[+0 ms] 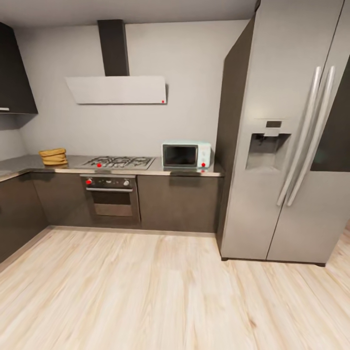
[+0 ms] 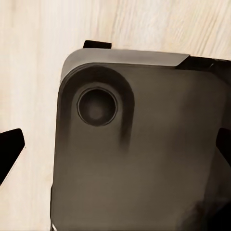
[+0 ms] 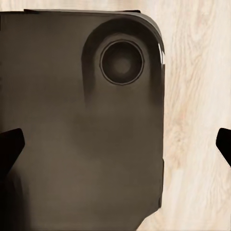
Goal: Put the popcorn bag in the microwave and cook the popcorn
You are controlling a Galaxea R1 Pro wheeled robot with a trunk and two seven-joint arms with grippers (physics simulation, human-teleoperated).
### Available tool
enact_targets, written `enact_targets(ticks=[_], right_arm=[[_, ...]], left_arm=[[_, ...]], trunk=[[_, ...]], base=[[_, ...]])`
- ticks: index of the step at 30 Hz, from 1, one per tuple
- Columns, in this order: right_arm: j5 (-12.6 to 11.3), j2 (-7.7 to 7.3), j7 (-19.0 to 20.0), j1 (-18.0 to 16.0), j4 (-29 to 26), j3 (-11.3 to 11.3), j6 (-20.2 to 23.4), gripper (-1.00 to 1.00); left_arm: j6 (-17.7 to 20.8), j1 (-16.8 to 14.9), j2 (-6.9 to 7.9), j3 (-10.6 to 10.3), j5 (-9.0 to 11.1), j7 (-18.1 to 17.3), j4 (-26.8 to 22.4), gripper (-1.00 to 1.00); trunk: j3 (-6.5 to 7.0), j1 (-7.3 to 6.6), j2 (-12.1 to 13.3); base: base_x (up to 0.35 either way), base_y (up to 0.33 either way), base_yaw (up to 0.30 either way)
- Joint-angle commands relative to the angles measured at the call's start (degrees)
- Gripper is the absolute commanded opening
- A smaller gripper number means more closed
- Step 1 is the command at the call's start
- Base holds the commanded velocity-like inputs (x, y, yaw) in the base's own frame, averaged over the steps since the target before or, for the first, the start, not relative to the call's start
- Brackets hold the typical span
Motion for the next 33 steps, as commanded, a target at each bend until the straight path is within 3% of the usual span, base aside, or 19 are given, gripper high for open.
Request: enact_targets(ticks=[1,33], right_arm=[[-0.4,0.01,0.0,0.0,0.0,0.2,-0.3,1.00],[-0.5,0.03,0.0,0.0,0.0,-0.1,-0.3,1.00]], left_arm=[[-0.1,0.0,-0.02,0.0,0.6,0.0,0.0,1.00],[0.0,0.0,-0.01,0.1,0.7,0.5,0.3,1.00]], trunk=[[-0.04,0.04,0.0],[-0.04,0.04,0.0]], base=[[0.320,0.075,0.000],[0.320,0.083,-0.011]])
